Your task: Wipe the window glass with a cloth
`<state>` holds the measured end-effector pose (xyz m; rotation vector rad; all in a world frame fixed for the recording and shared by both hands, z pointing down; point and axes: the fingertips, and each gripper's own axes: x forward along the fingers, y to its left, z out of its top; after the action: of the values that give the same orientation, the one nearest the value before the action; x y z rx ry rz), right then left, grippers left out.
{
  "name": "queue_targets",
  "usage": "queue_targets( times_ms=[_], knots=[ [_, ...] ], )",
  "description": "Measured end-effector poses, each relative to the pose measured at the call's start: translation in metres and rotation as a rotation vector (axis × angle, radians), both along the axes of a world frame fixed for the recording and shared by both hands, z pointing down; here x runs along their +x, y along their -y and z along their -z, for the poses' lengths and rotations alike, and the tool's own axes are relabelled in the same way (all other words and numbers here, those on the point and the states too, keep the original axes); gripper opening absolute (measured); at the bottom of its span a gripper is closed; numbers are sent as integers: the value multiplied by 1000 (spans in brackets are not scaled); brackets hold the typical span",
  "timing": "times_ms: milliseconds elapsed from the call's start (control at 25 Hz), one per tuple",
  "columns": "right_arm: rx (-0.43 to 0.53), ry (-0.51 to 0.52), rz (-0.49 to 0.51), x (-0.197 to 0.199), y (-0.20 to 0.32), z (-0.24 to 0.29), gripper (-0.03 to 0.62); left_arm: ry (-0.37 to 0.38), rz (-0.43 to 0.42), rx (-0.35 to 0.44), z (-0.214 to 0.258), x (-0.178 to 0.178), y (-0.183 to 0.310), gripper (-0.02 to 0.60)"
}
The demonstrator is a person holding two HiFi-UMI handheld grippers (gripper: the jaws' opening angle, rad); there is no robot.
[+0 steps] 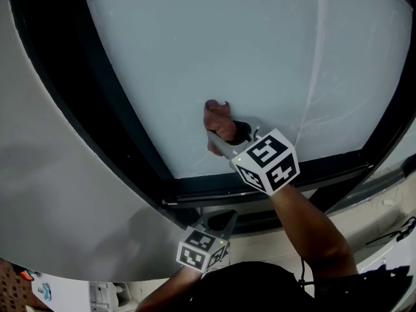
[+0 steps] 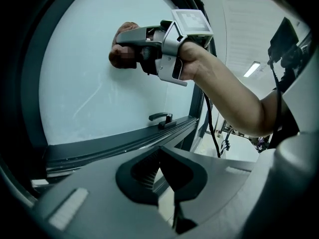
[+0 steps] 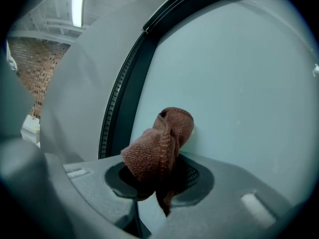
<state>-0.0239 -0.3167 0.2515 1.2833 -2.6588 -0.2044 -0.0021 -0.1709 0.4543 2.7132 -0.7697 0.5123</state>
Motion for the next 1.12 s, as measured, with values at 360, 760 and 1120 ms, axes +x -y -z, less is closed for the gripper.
queue_targets(
  times_ms=[360,760,1120],
  knots=[
    [4,3,-34,36,-5,0,107,14,-30,6,1,19,-4,17],
    [-4,13,-76,75,-9,-1,107,26,-50,5,1,35,-7,17],
    [-6,23,-114,114,-15,-1,107,24,-59,5,2,50,-12,17]
  ],
)
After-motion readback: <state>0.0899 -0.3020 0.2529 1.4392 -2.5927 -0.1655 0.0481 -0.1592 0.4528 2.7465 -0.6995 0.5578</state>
